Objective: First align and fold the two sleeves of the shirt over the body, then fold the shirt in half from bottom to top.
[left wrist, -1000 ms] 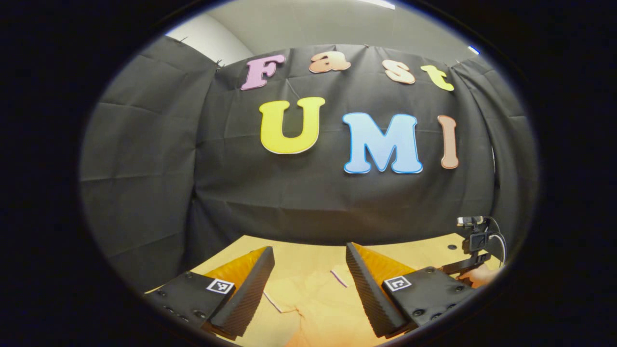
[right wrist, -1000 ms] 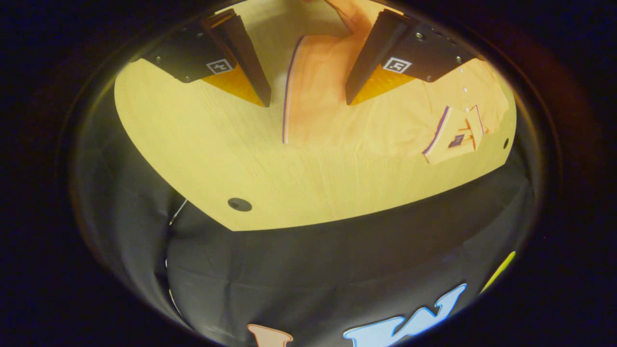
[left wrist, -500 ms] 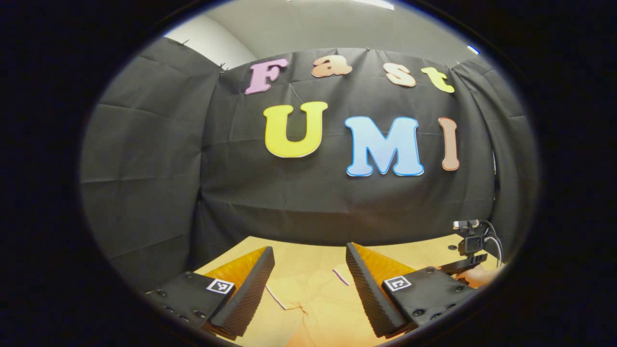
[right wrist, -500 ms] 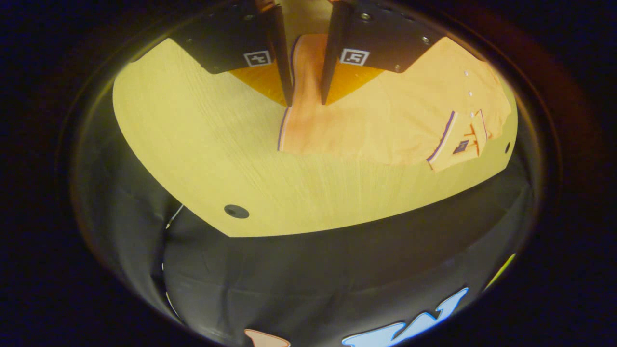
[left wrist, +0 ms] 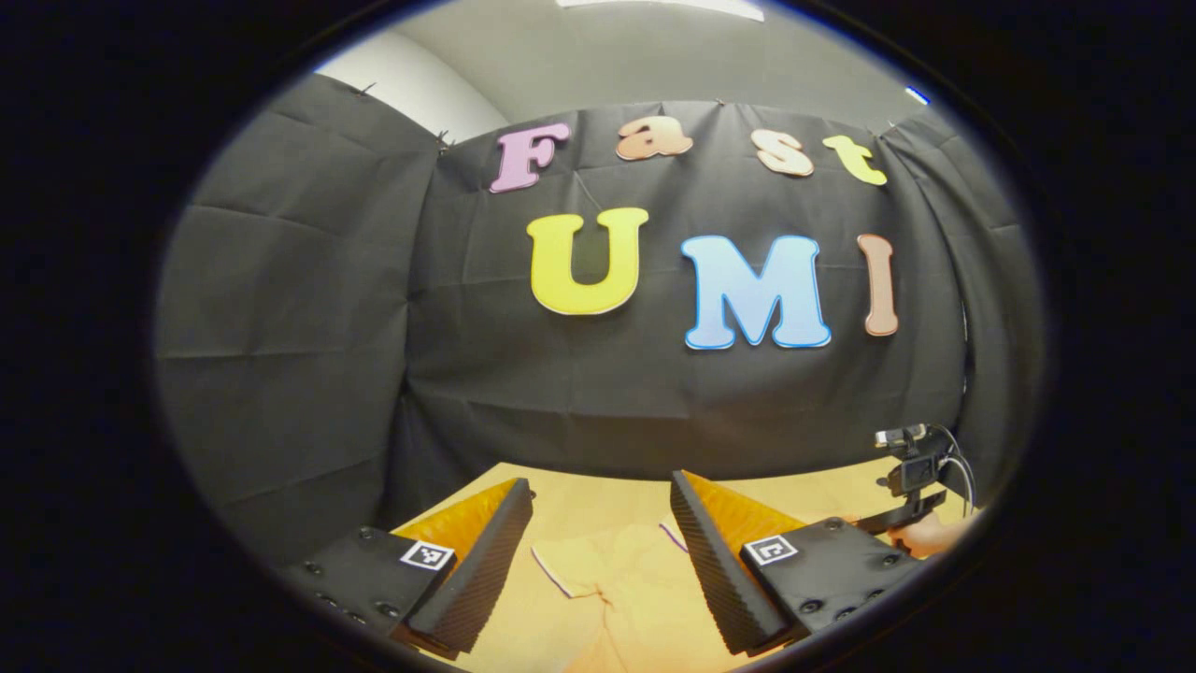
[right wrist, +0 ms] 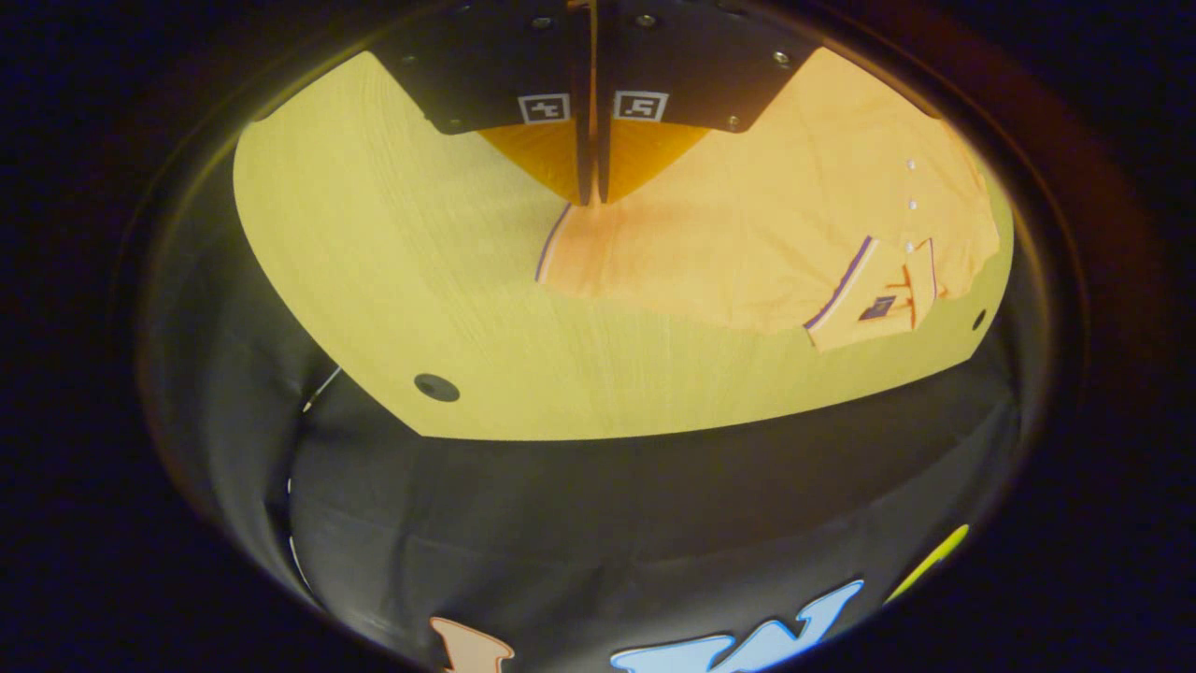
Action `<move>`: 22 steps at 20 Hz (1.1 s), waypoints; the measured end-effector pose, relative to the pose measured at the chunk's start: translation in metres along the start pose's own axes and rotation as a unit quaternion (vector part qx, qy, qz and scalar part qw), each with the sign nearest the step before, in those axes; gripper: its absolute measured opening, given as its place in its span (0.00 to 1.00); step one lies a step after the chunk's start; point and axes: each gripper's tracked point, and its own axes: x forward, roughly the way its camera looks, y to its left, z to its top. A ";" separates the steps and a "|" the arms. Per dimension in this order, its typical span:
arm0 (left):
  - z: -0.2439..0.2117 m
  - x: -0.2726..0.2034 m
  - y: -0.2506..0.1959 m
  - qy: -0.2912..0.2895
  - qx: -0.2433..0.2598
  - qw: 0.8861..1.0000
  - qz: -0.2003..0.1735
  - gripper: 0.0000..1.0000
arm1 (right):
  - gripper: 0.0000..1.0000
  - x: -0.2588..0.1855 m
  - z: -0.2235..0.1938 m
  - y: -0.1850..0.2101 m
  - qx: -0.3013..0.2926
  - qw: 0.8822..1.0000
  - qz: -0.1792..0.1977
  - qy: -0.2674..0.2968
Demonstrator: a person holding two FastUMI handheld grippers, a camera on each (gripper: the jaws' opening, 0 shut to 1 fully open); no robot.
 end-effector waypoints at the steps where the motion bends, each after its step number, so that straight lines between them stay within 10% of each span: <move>1: -0.002 -0.001 0.002 0.002 -0.002 1.000 0.002 0.98 | 0.03 -0.006 0.007 0.007 -0.007 1.000 0.007 -0.010; 22: -0.021 -0.015 0.034 0.019 -0.021 0.999 0.018 0.98 | 0.07 -0.040 0.001 0.126 -0.144 0.982 0.116 -0.028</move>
